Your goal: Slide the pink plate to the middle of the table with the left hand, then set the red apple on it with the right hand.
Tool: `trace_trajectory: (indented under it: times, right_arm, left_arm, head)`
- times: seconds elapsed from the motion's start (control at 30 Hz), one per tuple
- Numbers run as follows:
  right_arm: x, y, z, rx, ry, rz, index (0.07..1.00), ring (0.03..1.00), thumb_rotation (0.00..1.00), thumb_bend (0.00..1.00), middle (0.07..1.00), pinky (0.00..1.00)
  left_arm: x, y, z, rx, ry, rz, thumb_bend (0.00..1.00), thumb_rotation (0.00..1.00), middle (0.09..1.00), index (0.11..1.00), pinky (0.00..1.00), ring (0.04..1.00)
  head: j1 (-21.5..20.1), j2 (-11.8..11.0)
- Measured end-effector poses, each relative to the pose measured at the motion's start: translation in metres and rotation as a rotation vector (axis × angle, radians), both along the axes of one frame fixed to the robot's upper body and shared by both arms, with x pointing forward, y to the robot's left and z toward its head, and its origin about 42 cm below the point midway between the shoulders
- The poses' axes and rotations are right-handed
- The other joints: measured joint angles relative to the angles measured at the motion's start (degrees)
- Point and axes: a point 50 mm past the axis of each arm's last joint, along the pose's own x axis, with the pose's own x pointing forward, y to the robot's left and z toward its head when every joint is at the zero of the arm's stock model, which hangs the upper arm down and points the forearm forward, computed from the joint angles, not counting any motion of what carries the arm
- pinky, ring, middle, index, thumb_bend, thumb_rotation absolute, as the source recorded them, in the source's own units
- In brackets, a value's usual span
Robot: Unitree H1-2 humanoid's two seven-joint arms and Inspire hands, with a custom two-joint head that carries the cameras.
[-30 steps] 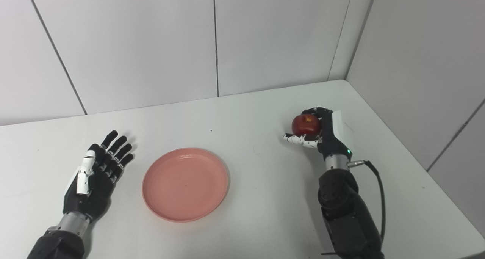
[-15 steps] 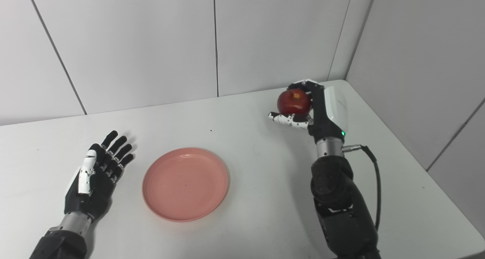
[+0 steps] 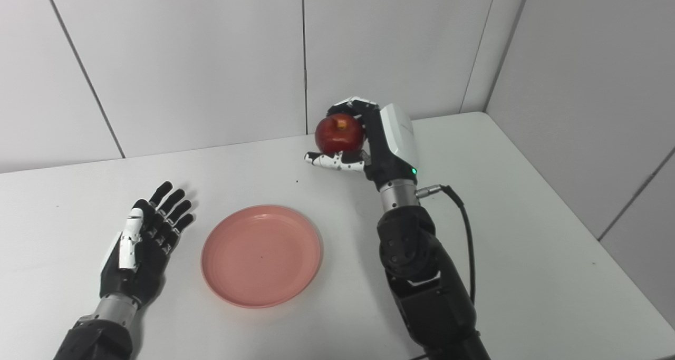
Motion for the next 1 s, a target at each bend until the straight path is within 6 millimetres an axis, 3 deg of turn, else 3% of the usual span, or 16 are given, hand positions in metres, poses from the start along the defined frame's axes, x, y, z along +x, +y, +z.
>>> trace_trajectory:
  times: [0.37, 0.7, 1.0]
  right_arm:
    - [0.002, 0.042, -0.011, 0.014, 0.023, 0.111, 0.485, 0.392, 0.13, 0.52, 0.463, 0.32]
    - [-0.005, 0.077, -0.016, 0.001, 0.038, 0.217, 0.485, 0.415, 0.13, 0.52, 0.477, 0.35]
    - [-0.015, 0.092, -0.045, 0.003, 0.108, 0.273, 0.485, 0.384, 0.13, 0.52, 0.469, 0.31]
  left_arm:
    - [-0.003, -0.015, 0.0, 0.006, 0.002, -0.011, 0.35, 1.0, 0.908, 0.891, 0.91, 0.899]
    - [-0.004, -0.028, 0.001, 0.01, 0.006, 0.002, 0.35, 1.0, 0.893, 0.876, 0.9, 0.883]
    - [-0.004, -0.03, 0.001, 0.027, 0.005, 0.008, 0.35, 1.0, 0.895, 0.878, 0.9, 0.887]
  head:
    - [8.2, 0.4]
    - [12.0, 1.1]
    - [13.7, 1.7]
